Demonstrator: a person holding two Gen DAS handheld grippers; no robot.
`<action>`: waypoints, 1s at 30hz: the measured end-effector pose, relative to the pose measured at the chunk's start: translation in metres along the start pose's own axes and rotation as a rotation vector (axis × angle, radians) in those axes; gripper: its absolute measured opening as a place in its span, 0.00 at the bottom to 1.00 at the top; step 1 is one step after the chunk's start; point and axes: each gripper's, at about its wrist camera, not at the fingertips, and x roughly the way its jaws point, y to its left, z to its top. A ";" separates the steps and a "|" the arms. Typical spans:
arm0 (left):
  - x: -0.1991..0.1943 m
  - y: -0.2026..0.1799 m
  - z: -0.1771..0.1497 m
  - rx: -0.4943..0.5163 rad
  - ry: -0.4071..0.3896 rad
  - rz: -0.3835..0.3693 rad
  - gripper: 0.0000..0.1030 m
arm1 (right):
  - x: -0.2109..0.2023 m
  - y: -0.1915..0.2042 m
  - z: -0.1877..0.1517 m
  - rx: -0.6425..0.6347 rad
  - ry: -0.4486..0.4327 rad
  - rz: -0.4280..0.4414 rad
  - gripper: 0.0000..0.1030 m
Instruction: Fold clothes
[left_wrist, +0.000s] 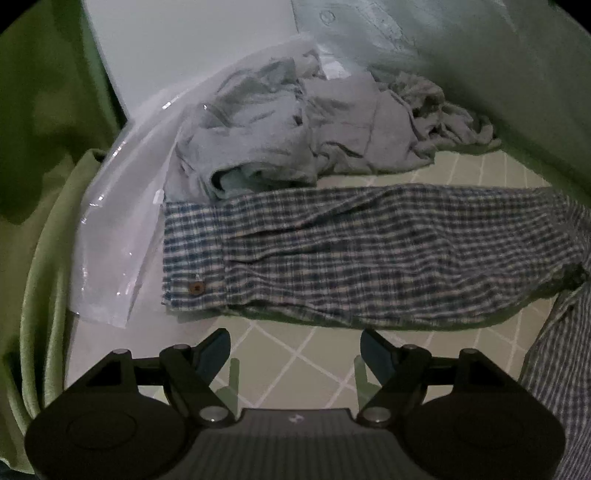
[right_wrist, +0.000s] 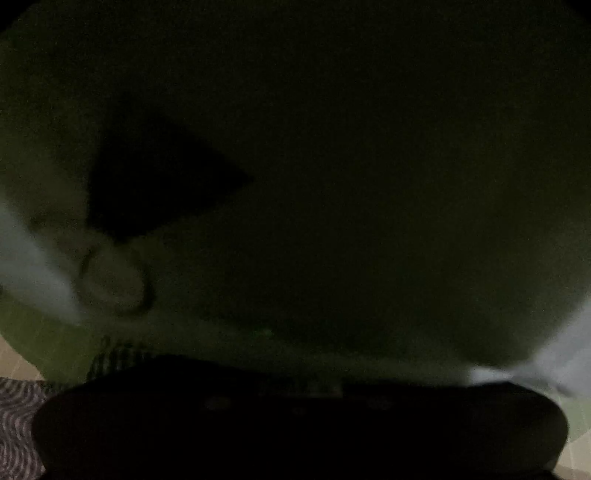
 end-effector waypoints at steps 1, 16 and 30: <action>0.002 0.002 0.000 0.003 0.010 0.001 0.76 | -0.010 0.001 -0.003 0.014 -0.004 -0.019 0.44; 0.054 0.072 0.055 -0.072 0.061 0.039 0.84 | -0.235 0.058 -0.178 0.296 0.265 -0.118 0.91; 0.069 0.068 0.069 -0.058 0.009 -0.060 0.35 | -0.292 0.062 -0.213 0.412 0.352 -0.178 0.92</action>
